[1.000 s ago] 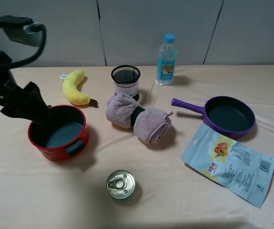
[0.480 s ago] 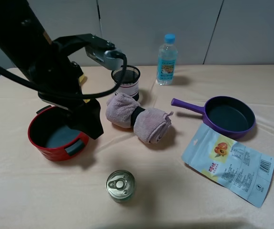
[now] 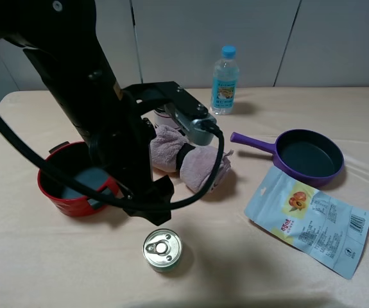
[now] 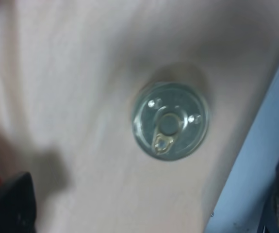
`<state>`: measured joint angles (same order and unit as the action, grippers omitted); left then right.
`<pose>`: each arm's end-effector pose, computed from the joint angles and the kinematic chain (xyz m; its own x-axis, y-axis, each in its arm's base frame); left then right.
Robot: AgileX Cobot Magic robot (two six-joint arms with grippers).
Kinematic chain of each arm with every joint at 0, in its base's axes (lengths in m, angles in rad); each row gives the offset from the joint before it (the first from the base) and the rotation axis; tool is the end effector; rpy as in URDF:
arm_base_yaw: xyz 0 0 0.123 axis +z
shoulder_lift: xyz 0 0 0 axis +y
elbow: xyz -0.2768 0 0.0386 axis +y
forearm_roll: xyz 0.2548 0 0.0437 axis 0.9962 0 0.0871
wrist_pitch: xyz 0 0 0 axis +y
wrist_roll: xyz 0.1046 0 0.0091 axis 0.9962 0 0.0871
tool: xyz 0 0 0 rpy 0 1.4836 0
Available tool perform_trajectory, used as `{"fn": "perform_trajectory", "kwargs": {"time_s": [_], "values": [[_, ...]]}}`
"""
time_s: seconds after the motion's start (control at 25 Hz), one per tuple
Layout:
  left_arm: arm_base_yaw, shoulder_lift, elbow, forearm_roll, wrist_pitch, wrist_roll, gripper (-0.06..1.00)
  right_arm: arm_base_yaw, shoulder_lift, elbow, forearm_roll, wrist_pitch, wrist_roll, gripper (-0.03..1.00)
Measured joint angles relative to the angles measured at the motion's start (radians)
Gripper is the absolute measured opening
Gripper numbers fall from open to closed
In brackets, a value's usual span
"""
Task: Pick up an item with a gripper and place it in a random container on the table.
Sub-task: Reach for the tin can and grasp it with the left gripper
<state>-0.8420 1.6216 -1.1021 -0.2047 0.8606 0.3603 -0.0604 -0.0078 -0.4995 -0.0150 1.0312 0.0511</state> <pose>0.2043 -0.2532 0.2095 -0.4508 0.8370 -0.3102 0.8897 0.4494 -0.0804 0.0194 -0.0025 0.2770 -0.4186 0.0688 -0.9056 0.0902 0.9953 0.0339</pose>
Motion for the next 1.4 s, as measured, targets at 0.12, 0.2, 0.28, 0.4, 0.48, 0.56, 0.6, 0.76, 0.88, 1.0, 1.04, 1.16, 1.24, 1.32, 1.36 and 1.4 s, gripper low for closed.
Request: {"fn": "perform_trajectory", "kwargs": {"time_s": [0.12, 0.2, 0.28, 0.4, 0.48, 0.56, 0.6, 0.76, 0.88, 1.0, 1.04, 1.16, 1.24, 1.32, 1.36, 1.4], "values": [[-0.04, 0.035, -0.013, 0.008, -0.002, -0.009, 0.99, 0.0, 0.0, 0.0, 0.0, 0.0, 0.0, 0.69], [-0.068, 0.064, -0.026, 0.03, -0.003, -0.031, 0.99, 0.0, 0.0, 0.0, 0.0, 0.0, 0.0, 0.69], [-0.099, 0.1, -0.037, 0.059, -0.004, -0.059, 0.99, 0.0, 0.0, 0.0, 0.0, 0.0, 0.0, 0.69], [-0.134, 0.15, -0.054, 0.094, -0.004, -0.087, 0.99, 0.0, 0.0, 0.0, 0.0, 0.0, 0.0, 0.69], [-0.148, 0.178, -0.057, 0.103, -0.006, -0.093, 0.99, 0.0, 0.0, 0.0, 0.0, 0.0, 0.0, 0.69], [-0.155, 0.202, -0.057, 0.105, -0.006, -0.095, 0.99, 0.0, 0.0, 0.0, 0.0, 0.0, 0.0, 0.69], [-0.157, 0.212, -0.057, 0.105, -0.006, -0.095, 0.99, 0.0, 0.0, 0.0, 0.0, 0.0, 0.0, 0.69], [-0.162, 0.239, -0.057, 0.119, -0.016, -0.097, 0.99, 0.0, 0.0, 0.0, 0.0, 0.0, 0.0, 0.69], [-0.162, 0.26, -0.057, 0.127, -0.024, -0.099, 0.99, 0.0, 0.0, 0.0, 0.0, 0.0, 0.0, 0.69], [-0.163, 0.289, -0.057, 0.128, -0.038, -0.101, 0.99, 0.0, 0.0, 0.0, 0.0, 0.0, 0.0, 0.69], [-0.164, 0.3, -0.057, 0.128, -0.046, -0.101, 0.99, 0.0, 0.0, 0.0, 0.0, 0.0, 0.0, 0.69], [-0.167, 0.337, -0.057, 0.128, -0.068, -0.101, 0.99, 0.0, 0.0, 0.0, 0.0, 0.0, 0.0, 0.69], [-0.168, 0.363, -0.057, 0.128, -0.076, -0.101, 0.99, 0.0, 0.0, 0.0, 0.0, 0.0, 0.0, 0.69], [-0.168, 0.386, -0.057, 0.128, -0.077, -0.101, 0.99, 0.0, 0.0, 0.0, 0.0, 0.0, 0.0, 0.69], [-0.168, 0.394, -0.057, 0.128, -0.079, -0.101, 0.99, 0.0, 0.0, 0.0, 0.0, 0.0, 0.0, 0.69], [-0.168, 0.4, -0.057, 0.128, -0.079, -0.101, 0.99, 0.0, 0.0, 0.0, 0.0, 0.0, 0.0, 0.69]]}}
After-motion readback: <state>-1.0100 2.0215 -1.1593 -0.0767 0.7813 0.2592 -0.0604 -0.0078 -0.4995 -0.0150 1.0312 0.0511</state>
